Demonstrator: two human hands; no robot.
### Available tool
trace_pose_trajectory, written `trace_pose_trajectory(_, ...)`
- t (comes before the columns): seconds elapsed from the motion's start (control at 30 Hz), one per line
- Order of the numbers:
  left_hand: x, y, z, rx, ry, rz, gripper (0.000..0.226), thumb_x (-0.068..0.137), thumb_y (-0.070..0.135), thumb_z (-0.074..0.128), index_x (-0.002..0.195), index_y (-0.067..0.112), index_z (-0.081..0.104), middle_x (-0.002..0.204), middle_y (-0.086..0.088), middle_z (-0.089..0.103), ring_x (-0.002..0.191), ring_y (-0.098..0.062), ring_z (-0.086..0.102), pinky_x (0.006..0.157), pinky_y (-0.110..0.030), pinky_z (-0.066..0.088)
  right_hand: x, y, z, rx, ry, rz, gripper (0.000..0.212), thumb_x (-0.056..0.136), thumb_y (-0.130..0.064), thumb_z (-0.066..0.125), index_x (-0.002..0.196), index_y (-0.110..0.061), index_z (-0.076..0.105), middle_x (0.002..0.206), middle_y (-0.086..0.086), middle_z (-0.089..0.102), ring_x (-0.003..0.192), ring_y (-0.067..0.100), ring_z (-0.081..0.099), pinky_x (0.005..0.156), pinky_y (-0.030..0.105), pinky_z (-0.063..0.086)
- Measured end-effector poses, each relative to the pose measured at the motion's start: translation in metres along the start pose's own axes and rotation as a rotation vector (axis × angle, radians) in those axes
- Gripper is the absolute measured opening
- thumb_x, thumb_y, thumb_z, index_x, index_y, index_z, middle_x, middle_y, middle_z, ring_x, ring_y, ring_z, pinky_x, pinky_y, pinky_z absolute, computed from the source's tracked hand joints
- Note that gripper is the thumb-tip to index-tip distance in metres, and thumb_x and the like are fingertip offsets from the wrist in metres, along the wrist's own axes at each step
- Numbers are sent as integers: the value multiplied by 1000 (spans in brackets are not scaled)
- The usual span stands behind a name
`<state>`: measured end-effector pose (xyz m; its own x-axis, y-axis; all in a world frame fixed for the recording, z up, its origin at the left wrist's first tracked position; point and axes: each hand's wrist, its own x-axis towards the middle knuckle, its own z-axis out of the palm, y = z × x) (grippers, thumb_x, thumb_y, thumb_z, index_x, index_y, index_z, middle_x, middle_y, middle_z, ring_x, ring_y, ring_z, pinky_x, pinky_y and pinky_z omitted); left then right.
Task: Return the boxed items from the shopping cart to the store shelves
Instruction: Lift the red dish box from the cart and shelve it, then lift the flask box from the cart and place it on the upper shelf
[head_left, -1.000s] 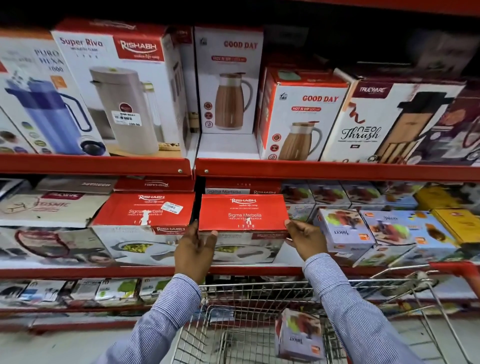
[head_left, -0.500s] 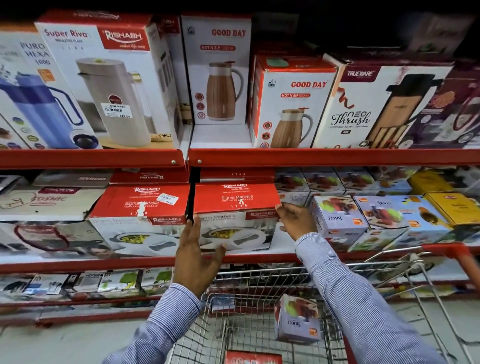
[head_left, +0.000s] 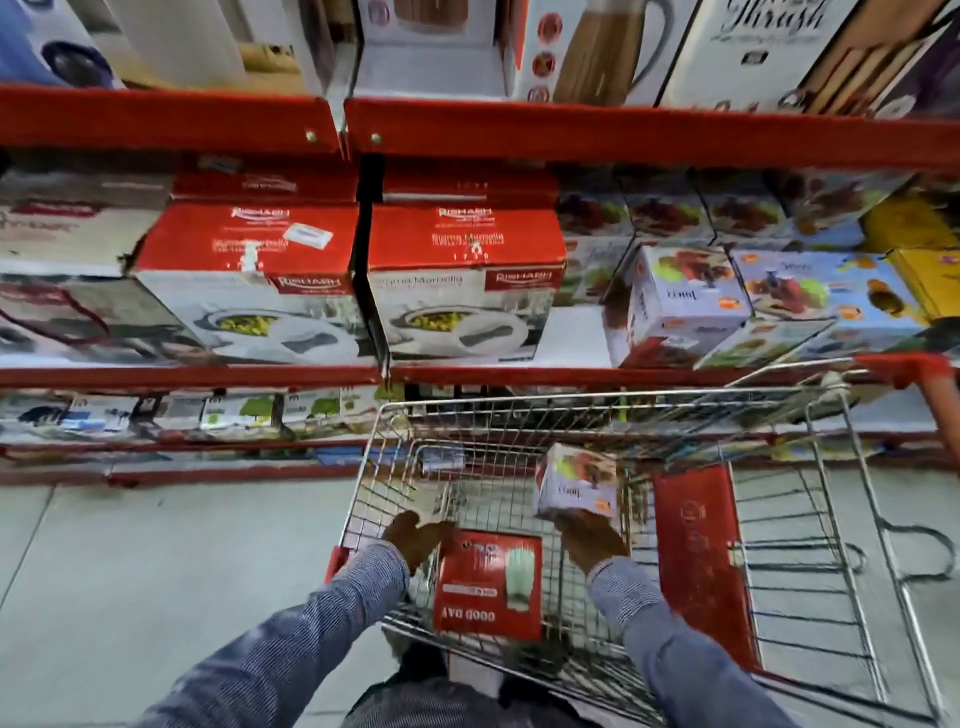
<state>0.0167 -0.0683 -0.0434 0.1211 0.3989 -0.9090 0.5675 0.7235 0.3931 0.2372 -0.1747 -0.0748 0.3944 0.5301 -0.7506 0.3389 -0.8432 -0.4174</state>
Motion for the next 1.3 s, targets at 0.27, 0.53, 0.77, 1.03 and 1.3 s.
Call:
trace_pose_trajectory(0.27,66,-71,24,-42,-24,-146,89,49,44,85,121,2,55,110,-18,71,95,-35,70,90,-50,55,-1,36,55,386,-228,301,44,88,-46,56,100,-6,68,106,14,74,95,30,70,93,45,55)
trace_pose_trajectory(0.53,-20,-7,13,-42,2,16,53,73,33,74,115,2,64,108,-14,71,97,-31,67,78,-40,57,-32,3,13,403,-71,40,27,85,-37,58,81,-16,74,82,0,78,77,18,74,79,35,58)
trace_pose_trajectory(0.77,-119,35,-19,-167,73,396,11,85,20,68,94,14,69,95,-10,74,96,-30,66,89,-46,48,-97,-48,-53,502,193,-421,29,85,-20,67,64,-38,76,82,-2,77,81,20,73,71,30,60)
trace_pose_trajectory(1.03,-218,97,-57,-196,195,962,31,68,20,82,100,21,78,88,0,80,85,-27,75,68,-39,61,-174,-141,-137,598,264,-815,23,78,-11,75,79,-33,71,61,-20,71,64,-5,70,56,13,54)
trace_pose_trajectory(1.3,-294,155,-92,-287,201,1335,29,81,-2,68,92,23,78,91,2,80,83,-15,76,64,-26,61,-240,-221,-189,610,440,-1153,26,75,-20,78,99,-29,74,93,-6,78,86,10,75,72,28,60)
